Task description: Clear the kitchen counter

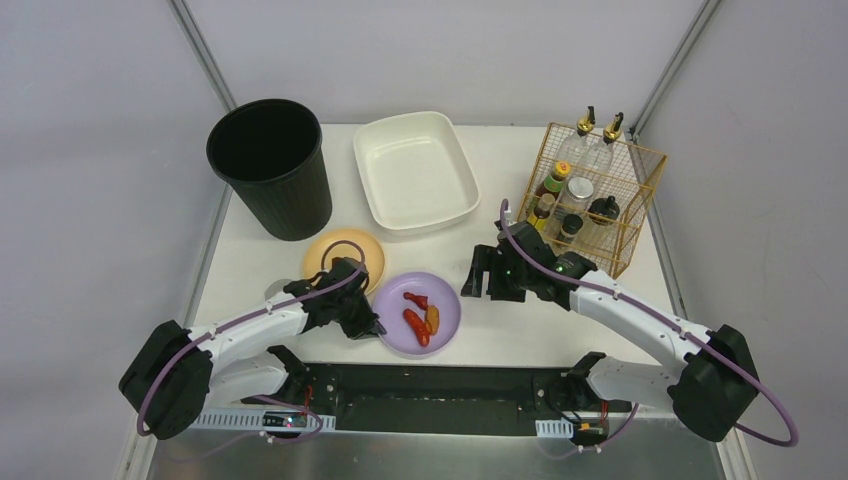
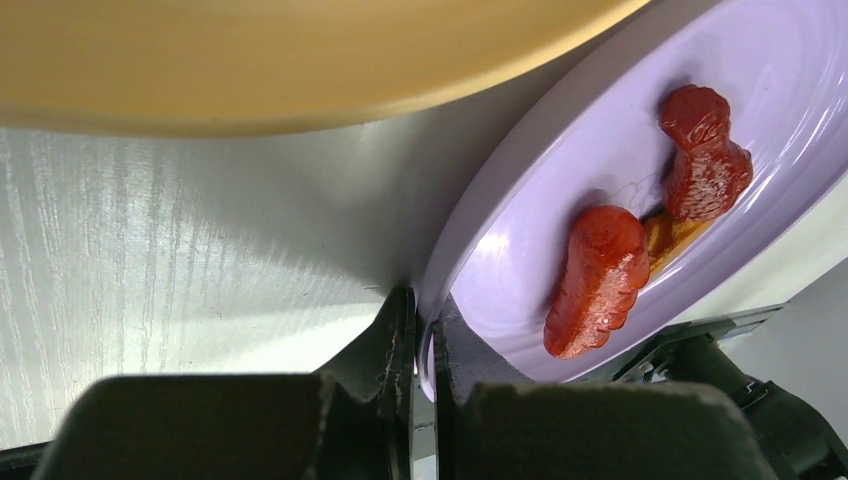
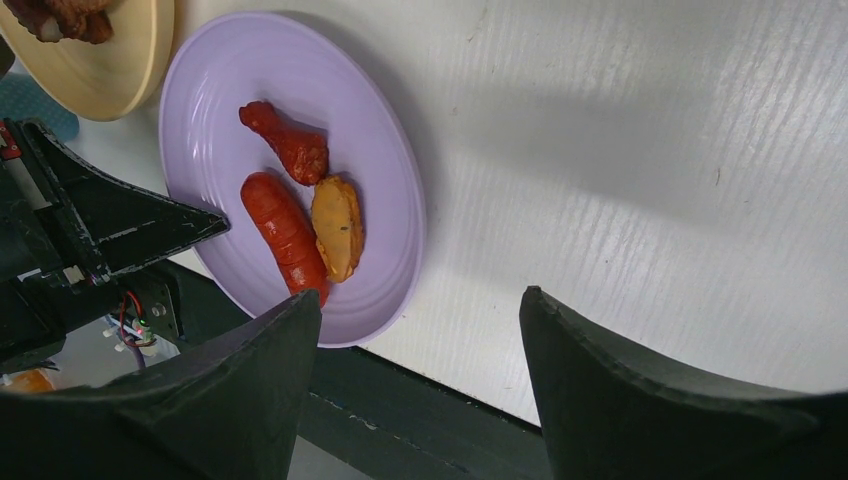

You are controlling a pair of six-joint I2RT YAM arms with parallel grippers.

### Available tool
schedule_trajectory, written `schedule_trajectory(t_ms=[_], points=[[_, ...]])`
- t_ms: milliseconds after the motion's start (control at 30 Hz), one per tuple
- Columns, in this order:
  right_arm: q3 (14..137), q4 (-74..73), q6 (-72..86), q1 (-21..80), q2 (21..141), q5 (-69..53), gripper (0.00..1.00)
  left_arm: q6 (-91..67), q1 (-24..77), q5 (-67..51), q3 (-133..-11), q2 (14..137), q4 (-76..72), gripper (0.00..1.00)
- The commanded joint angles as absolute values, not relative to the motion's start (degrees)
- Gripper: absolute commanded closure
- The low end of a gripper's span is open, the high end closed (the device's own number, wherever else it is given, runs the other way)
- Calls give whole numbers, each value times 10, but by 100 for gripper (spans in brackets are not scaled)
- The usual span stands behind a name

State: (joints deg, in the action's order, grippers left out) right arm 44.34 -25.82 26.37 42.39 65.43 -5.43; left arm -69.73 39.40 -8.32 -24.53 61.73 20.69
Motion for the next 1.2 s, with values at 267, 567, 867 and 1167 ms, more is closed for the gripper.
schedule_trajectory(t_ms=[267, 567, 867, 1167], points=[[461, -280, 252, 427, 627, -30, 24, -685, 396, -66, -269, 588, 255, 100], [476, -308, 238, 427, 593, -4, 23, -662, 396, -73, -352, 552, 320, 100], [480, -322, 241, 427, 569, 16, 23, -653, 396, -78, -434, 530, 356, 100], [488, -354, 243, 426, 529, 33, 23, -580, 345, -88, -563, 587, 408, 100]])
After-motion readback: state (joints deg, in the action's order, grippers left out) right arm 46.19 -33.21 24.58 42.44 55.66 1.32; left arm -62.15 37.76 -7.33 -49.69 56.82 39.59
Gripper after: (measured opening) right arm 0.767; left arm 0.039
